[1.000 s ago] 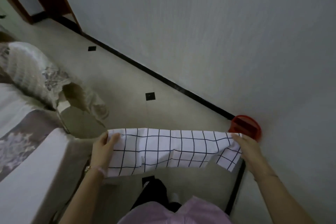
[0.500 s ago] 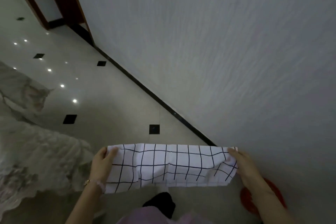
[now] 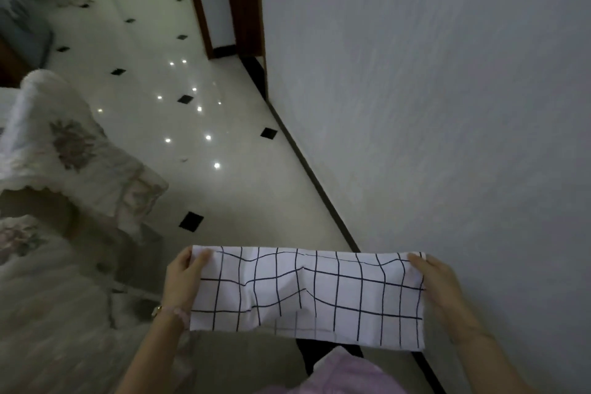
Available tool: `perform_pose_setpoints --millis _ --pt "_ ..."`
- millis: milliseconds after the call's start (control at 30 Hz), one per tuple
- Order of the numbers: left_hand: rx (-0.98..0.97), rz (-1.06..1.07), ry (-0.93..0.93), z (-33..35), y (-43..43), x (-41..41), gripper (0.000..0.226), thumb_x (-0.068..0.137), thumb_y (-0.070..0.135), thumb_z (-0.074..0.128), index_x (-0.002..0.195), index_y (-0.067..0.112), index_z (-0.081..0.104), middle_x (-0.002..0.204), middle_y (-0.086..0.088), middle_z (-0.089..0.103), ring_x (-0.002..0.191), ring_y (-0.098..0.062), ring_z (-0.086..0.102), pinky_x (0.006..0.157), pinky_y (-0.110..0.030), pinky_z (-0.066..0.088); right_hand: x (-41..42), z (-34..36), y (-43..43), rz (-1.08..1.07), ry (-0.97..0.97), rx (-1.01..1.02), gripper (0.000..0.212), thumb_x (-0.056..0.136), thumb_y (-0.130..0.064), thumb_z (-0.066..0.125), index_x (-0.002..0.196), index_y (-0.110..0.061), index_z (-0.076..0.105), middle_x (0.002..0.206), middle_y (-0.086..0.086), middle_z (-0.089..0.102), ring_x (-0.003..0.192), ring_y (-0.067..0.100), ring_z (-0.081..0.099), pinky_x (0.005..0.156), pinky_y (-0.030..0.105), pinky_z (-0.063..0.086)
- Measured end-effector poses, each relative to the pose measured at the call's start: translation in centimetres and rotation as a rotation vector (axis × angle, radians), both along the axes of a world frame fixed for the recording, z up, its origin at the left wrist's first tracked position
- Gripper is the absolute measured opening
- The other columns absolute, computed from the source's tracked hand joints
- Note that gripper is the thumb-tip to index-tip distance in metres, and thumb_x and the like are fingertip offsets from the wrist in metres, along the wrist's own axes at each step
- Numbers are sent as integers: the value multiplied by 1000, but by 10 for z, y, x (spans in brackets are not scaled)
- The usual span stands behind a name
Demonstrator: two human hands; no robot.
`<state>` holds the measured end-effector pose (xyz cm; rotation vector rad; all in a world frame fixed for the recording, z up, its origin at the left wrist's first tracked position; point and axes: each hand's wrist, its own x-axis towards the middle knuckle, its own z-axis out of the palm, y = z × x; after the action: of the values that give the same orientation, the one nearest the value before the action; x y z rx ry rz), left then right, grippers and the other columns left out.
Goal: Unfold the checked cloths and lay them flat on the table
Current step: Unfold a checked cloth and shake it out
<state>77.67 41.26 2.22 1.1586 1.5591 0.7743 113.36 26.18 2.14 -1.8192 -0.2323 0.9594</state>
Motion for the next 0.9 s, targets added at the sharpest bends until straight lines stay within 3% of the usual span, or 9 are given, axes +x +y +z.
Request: perform_pose_setpoints --millis 167,300,467,633,767,900 --pt "36 177 17 19 81 20 18 91 17 56 93 0 63 91 -11 61 84 -21 52 71 -32 41 37 10 154 223 -11 2 13 91 -13 57 92 -3 66 93 20 67 80 30 62 69 34 49" --pt "113 342 11 46 141 16 16 92 19 55 94 7 65 89 -4 61 79 -11 50 69 -27 40 43 33 278 377 -57 44 15 92 -15 55 96 -5 65 87 14 66 76 26 61 63 31 47" --pt "107 541 -12 45 199 -5 19 91 18 56 95 1 64 86 -8 61 78 -16 52 66 -28 42 17 37 406 535 -48 98 13 92 -14 55 93 -7 65 87 12 67 78 25 61 71 33 49" --pt "77 642 -52 33 265 -31 12 91 20 56 88 13 65 88 -2 65 87 -20 57 72 -32 45 -26 21 518 645 -11 81 11 92 -15 56 92 -10 65 87 10 67 79 23 62 67 31 49" --pt "190 694 -78 67 331 -58 11 89 21 60 85 13 66 87 -3 67 83 -17 57 73 -34 46 -72 50 623 723 -88 183 12 91 -15 55 86 -13 66 83 7 66 73 19 60 63 27 44" --pt "424 722 -89 130 393 -96 16 90 18 60 82 5 61 80 -2 62 76 -11 54 69 -31 43 -132 109 732 827 -112 361 14 89 -20 57 83 -17 69 83 7 70 76 21 64 71 32 50"
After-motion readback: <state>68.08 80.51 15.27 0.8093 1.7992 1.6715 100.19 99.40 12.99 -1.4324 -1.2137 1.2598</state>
